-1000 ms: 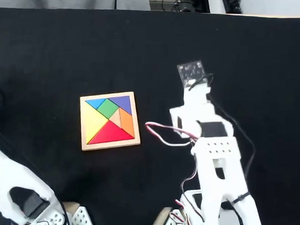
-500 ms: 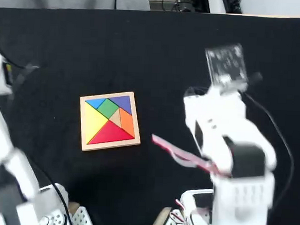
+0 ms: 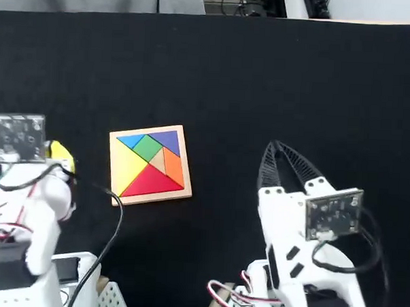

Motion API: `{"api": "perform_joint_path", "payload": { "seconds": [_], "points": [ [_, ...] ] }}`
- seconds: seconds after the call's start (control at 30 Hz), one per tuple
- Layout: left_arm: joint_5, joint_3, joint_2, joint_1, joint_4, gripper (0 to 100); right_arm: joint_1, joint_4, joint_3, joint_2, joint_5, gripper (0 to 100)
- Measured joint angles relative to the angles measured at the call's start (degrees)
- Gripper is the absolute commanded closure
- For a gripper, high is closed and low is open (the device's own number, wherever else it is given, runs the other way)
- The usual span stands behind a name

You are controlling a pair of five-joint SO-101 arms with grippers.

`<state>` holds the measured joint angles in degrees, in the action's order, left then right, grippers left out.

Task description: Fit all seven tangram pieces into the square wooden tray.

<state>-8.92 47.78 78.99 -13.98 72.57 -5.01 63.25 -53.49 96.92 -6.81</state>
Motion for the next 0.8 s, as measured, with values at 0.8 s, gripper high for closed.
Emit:
{"api": "perform_joint_path", "payload": {
  "seconds": [0.8],
  "points": [
    [-3.52,48.70,5.63,0.00,-33.05,97,17.85,-7.56,-38.95,6.24,5.45,98.3]
  ]
}}
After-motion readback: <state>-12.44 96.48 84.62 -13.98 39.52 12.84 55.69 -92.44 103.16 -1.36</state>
